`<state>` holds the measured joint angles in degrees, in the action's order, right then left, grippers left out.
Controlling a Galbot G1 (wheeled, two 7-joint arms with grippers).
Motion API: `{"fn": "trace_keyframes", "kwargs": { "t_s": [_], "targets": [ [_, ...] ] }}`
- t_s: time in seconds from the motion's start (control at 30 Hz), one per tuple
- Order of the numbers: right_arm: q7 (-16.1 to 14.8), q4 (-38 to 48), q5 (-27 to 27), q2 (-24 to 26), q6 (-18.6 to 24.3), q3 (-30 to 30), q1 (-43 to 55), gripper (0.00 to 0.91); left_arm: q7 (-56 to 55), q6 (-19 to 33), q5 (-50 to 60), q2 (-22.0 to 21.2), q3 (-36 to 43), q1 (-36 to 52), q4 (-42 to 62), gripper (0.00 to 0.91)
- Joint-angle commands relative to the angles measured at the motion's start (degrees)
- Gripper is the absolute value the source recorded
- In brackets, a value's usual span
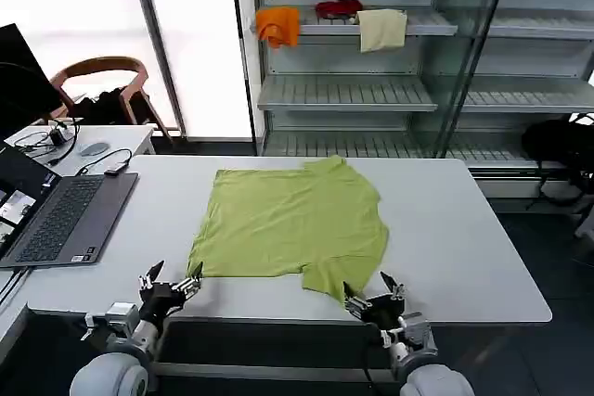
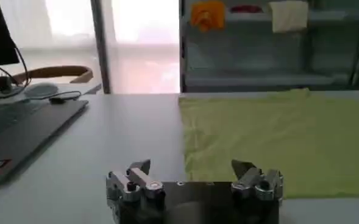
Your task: Fold and organize the clothes.
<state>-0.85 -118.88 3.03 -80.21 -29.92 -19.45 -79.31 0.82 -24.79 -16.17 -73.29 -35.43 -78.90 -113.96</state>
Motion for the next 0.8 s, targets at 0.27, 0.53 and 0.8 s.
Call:
{"fn": "trace_keyframes", "kwargs": {
  "t_s": [0.27, 0.53, 0.8],
  "targets": [
    [-0.3, 3.0, -1.9, -0.5, 0.9, 1.7, 0.5, 0.071, 0.4, 0.1, 2.0, -0.2, 1.2, 0.6, 3.3, 0.111],
    [-0.5, 3.2, -2.1, -0.3, 1.0, 1.7, 0.7, 0.0, 1.4, -0.2, 2.3, -0.2, 1.7, 0.0, 3.3, 0.01],
    [-0.7, 3.2, -1.5, -0.2, 2.5, 1.3, 0.6, 0.0, 1.1, 1.3, 2.6, -0.5, 2.0, -0.1, 3.7, 0.0]
  ]
}}
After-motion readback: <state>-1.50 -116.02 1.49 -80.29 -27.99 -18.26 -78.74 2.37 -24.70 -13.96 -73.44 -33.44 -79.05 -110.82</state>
